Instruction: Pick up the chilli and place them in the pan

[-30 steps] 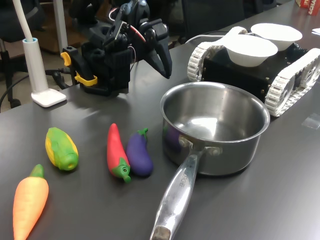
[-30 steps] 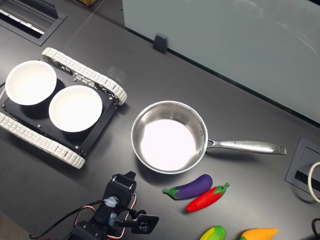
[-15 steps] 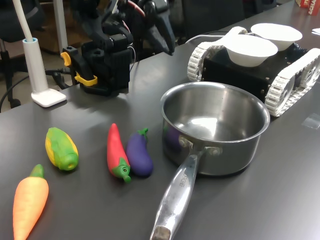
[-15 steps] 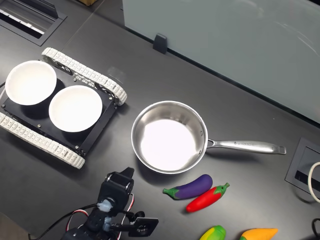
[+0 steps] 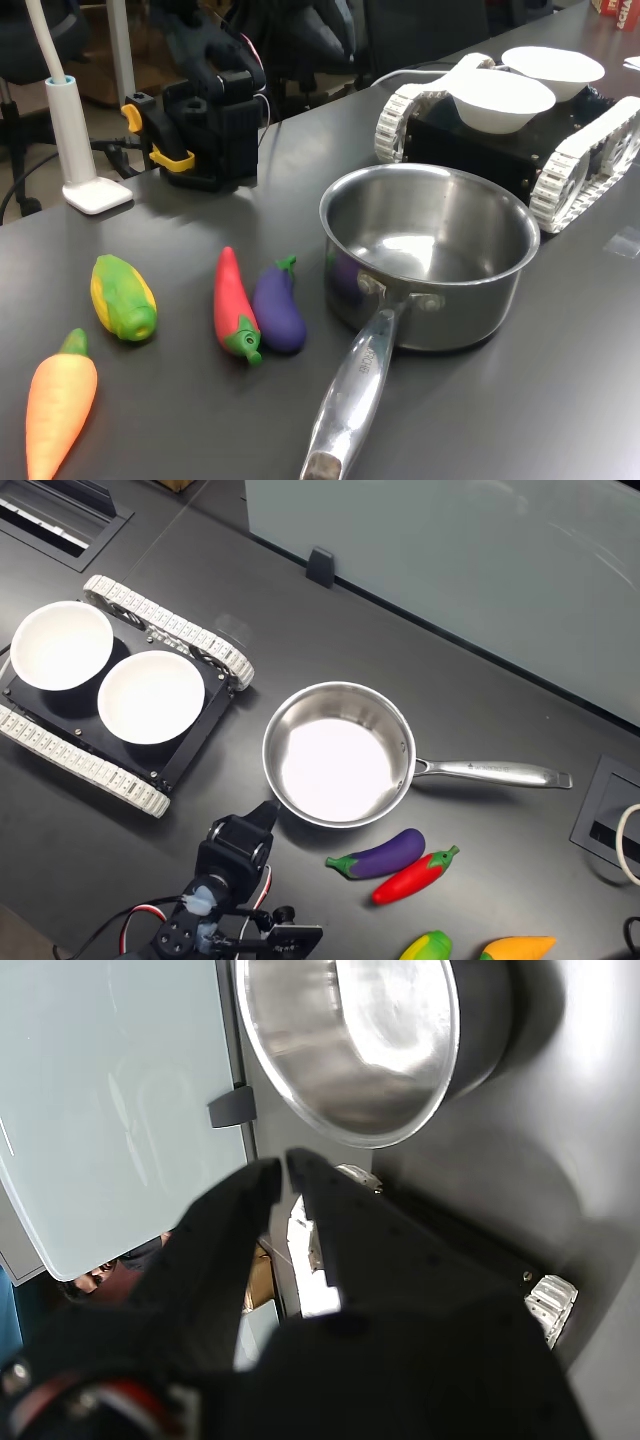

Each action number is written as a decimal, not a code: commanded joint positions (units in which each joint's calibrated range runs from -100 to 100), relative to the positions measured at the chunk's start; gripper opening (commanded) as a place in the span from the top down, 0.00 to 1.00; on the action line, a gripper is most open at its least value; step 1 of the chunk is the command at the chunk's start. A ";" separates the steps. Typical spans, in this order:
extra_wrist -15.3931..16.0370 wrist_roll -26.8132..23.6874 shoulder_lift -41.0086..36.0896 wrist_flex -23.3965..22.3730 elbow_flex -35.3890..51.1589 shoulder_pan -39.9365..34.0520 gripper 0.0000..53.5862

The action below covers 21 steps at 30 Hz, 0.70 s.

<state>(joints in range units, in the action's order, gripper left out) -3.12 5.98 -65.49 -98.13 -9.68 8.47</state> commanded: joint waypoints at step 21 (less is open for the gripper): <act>0.69 2.00 14.41 -1.44 25.90 10.45 0.97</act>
<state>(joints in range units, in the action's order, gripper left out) -3.12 7.40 -54.55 -99.15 10.77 16.17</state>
